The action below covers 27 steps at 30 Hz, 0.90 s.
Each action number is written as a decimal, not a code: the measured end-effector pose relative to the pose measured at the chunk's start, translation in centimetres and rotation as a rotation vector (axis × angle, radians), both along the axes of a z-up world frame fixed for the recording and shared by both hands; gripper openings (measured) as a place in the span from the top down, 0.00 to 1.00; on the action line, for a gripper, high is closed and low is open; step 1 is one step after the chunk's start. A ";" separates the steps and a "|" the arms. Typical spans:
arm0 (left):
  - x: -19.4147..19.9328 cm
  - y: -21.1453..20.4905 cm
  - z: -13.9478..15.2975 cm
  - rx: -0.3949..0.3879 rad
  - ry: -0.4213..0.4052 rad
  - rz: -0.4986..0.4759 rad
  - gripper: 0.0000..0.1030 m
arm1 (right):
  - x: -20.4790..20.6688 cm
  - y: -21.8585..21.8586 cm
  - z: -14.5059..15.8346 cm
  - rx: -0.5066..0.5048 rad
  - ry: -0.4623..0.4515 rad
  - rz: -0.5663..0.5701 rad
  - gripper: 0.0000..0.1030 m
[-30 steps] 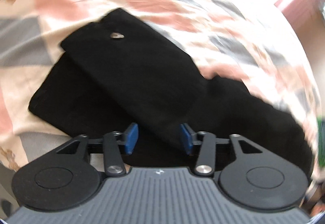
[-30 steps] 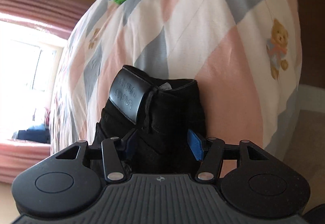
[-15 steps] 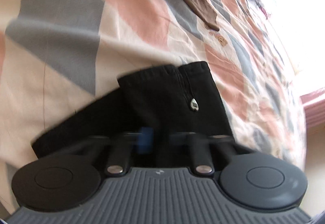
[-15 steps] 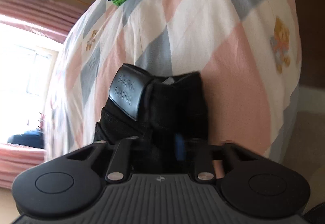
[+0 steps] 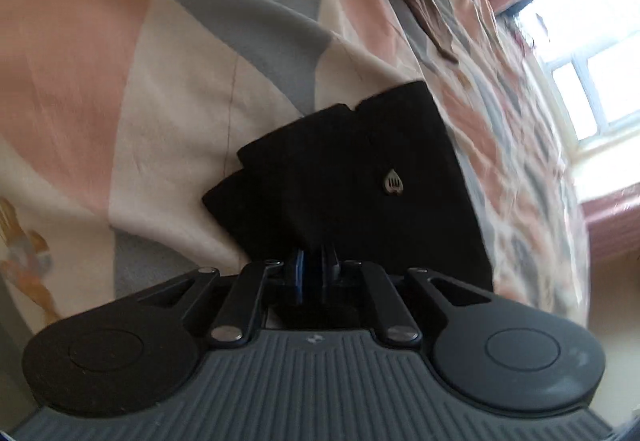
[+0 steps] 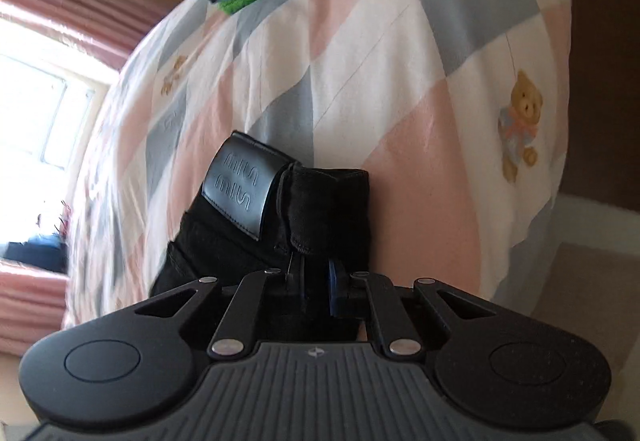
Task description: Fold clothes
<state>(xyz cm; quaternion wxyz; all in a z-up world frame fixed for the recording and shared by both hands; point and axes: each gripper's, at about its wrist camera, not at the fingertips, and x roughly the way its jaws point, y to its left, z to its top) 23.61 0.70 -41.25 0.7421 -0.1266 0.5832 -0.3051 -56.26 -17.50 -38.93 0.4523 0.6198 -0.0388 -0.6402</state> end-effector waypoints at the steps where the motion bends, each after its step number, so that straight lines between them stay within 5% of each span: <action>1: -0.2 -0.3 0.3 0.012 -0.022 -0.021 0.95 | 0.1 -0.1 0.4 -0.008 0.018 0.018 0.89; 7: -0.4 -0.5 1.5 0.043 -0.076 -0.096 0.94 | 1.3 0.0 4.4 -0.116 0.154 0.134 0.92; 13: -1.3 -0.9 2.6 0.068 -0.117 -0.118 0.95 | 0.4 1.7 2.1 -0.039 0.113 0.056 0.94; 15: -1.2 -1.1 3.4 0.072 -0.135 -0.139 0.96 | 0.9 2.3 3.4 -0.074 0.158 0.083 0.94; 18: -1.4 -1.0 3.8 0.080 -0.154 -0.163 0.96 | 0.2 1.3 1.3 0.027 0.188 0.133 0.95; 24: -0.9 -1.0 2.6 0.085 -0.087 -0.116 0.93 | 0.1 0.5 -0.9 0.035 0.108 0.064 0.82; 27: -0.2 -0.6 1.6 0.062 -0.021 -0.052 0.91 | -0.5 0.9 -1.1 0.029 0.053 0.031 0.83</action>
